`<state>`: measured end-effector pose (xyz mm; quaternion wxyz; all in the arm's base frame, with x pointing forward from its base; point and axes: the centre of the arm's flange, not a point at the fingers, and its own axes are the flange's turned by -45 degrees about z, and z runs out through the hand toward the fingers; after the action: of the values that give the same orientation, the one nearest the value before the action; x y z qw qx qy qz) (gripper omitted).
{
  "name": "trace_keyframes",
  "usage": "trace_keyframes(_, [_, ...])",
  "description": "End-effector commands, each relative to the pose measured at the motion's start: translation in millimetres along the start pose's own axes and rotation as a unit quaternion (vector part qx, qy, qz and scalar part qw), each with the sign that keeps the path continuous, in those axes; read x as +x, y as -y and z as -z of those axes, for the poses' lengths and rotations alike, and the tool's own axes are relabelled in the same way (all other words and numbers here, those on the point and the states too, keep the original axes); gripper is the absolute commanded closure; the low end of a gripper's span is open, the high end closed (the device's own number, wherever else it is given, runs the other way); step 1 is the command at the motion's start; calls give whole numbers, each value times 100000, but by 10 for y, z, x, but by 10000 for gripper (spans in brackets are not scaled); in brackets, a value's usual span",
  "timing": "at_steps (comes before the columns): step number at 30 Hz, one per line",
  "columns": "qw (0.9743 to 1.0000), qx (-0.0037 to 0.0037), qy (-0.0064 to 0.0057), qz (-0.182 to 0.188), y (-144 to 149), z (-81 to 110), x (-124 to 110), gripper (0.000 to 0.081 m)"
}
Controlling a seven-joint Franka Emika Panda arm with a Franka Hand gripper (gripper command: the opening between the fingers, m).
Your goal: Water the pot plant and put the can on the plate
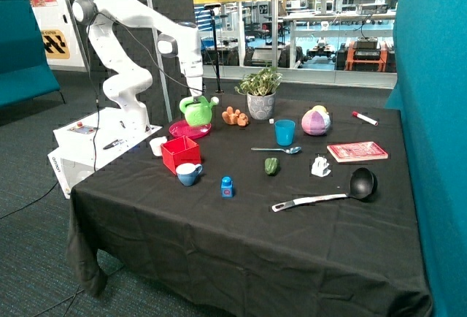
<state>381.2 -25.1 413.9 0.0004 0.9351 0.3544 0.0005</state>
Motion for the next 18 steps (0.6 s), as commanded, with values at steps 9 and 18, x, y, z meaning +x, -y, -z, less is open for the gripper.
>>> trace_keyframes(9, [99995,58,35,-992,181,-226,-159,808])
trace_keyframes(18, [99982,58,36,-1915,186,-344,-229,808])
